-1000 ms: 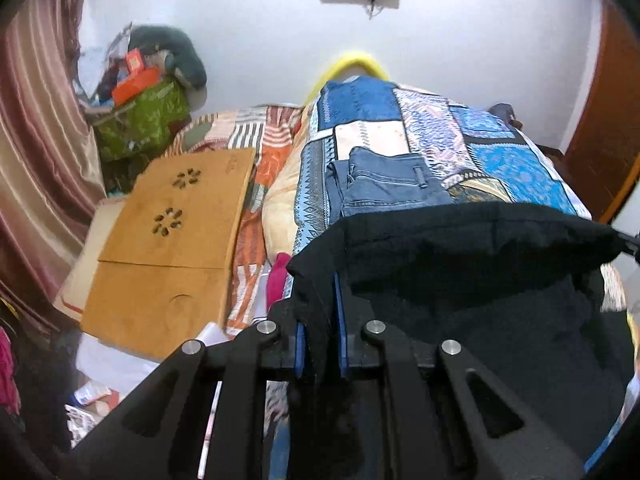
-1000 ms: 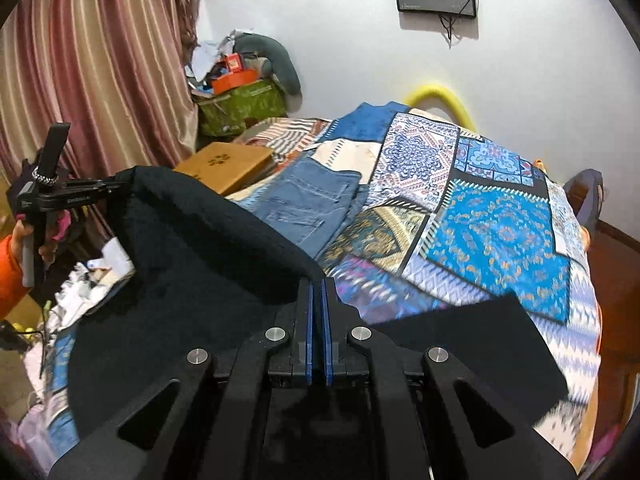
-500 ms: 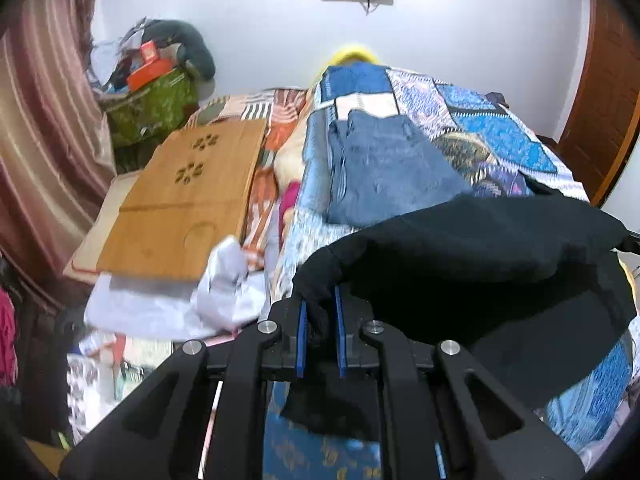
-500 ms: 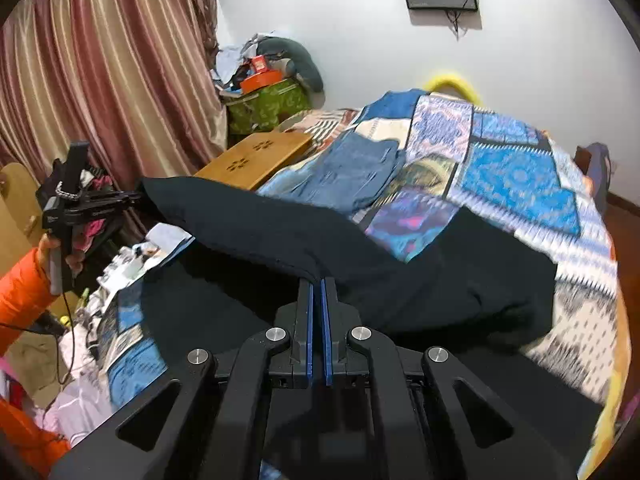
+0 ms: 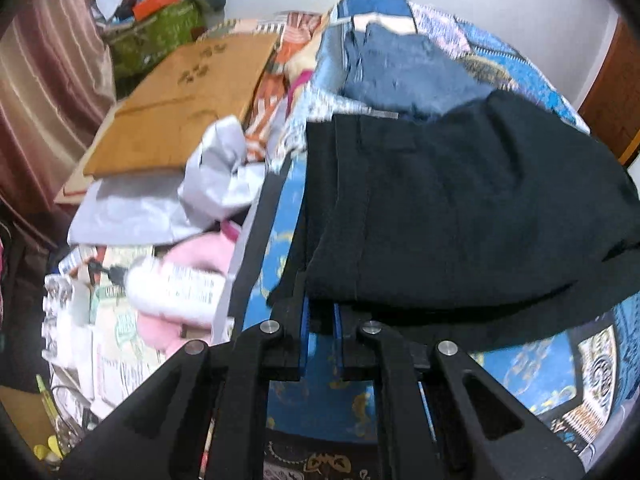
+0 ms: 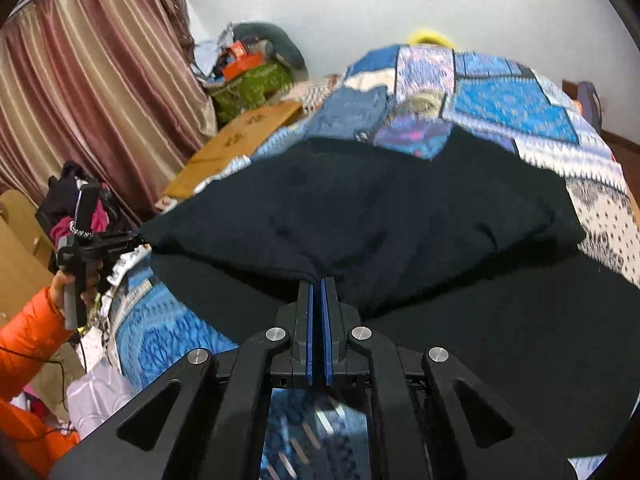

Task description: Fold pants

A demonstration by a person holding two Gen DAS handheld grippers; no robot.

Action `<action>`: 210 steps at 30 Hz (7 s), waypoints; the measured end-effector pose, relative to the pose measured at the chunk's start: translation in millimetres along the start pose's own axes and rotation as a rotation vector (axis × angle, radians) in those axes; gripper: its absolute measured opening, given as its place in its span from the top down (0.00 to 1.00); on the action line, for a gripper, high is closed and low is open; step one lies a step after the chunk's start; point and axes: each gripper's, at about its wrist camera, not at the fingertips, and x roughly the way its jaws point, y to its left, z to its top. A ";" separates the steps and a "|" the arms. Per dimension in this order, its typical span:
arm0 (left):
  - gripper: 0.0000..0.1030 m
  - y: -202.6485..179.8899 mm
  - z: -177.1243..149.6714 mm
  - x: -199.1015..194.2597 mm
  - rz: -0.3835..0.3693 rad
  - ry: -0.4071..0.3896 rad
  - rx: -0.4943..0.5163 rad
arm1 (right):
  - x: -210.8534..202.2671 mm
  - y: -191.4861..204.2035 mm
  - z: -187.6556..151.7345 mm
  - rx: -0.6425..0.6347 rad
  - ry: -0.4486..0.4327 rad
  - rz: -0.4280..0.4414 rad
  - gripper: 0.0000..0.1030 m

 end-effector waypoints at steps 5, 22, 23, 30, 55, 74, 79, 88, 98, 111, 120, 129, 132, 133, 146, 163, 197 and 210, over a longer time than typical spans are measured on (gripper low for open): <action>0.87 3.5 0.3 -11.3 0.036 0.013 -0.002 | -25.3 3.4 1.9 -0.045 -0.028 -0.045 0.96; 0.23 -32.8 92.6 -70.9 0.092 -0.155 0.043 | -43.9 -48.6 81.1 -0.042 -0.102 -0.207 0.56; 0.14 -41.0 103.1 -67.2 0.086 -0.158 0.042 | -38.6 -53.0 86.4 -0.040 -0.095 -0.203 0.51; 0.11 -88.8 149.0 -31.1 0.049 -0.153 0.099 | 7.2 -86.8 120.8 -0.024 -0.044 -0.218 0.38; 0.11 -155.9 181.2 62.0 -0.012 -0.044 0.205 | 121.8 -157.3 156.1 0.036 0.164 -0.128 0.81; 0.11 -198.2 135.3 -23.7 -0.077 -0.101 0.319 | -82.1 -146.7 91.0 0.122 -0.188 -0.281 0.91; 0.10 -215.6 114.2 -34.1 -0.108 -0.089 0.346 | -110.6 -147.5 45.7 0.149 -0.183 -0.334 0.91; 0.10 -231.7 93.5 -35.5 -0.131 -0.060 0.364 | -106.2 -161.8 -49.1 0.284 -0.028 -0.404 0.91; 0.10 -221.8 96.3 -41.3 -0.115 -0.067 0.319 | -119.8 -188.1 -57.0 0.384 -0.047 -0.406 0.73; 0.05 -211.6 69.9 0.3 -0.141 0.044 0.235 | -78.2 -246.3 -54.2 0.407 0.004 -0.473 0.67; 0.00 -212.4 70.0 6.0 -0.162 0.062 0.190 | -75.3 -223.7 -48.7 0.267 -0.016 -0.525 0.89; 0.00 -212.7 71.0 6.3 -0.161 0.062 0.197 | -87.6 -235.9 -30.1 0.227 -0.129 -0.647 0.92; 0.00 -211.7 70.9 5.4 -0.163 0.062 0.199 | -66.9 -245.7 -25.9 0.228 -0.060 -0.642 0.92; 0.00 -211.2 71.1 4.6 -0.163 0.063 0.201 | -57.5 -249.6 -26.0 0.234 -0.017 -0.632 0.92; 0.02 -159.9 67.3 -49.2 -0.132 -0.040 0.197 | -99.9 -147.6 -1.9 0.110 -0.087 -0.450 0.65; 0.23 -207.5 19.4 -47.9 -0.187 -0.066 0.457 | -6.4 21.6 -5.2 -0.182 0.009 -0.143 0.42; 0.39 -170.6 6.8 -76.2 -0.264 -0.051 0.354 | -24.6 22.0 -21.7 -0.115 0.004 -0.068 0.60; 0.35 -42.0 77.0 -83.2 -0.030 -0.126 0.096 | -111.2 -58.5 -33.9 0.131 -0.145 -0.381 0.52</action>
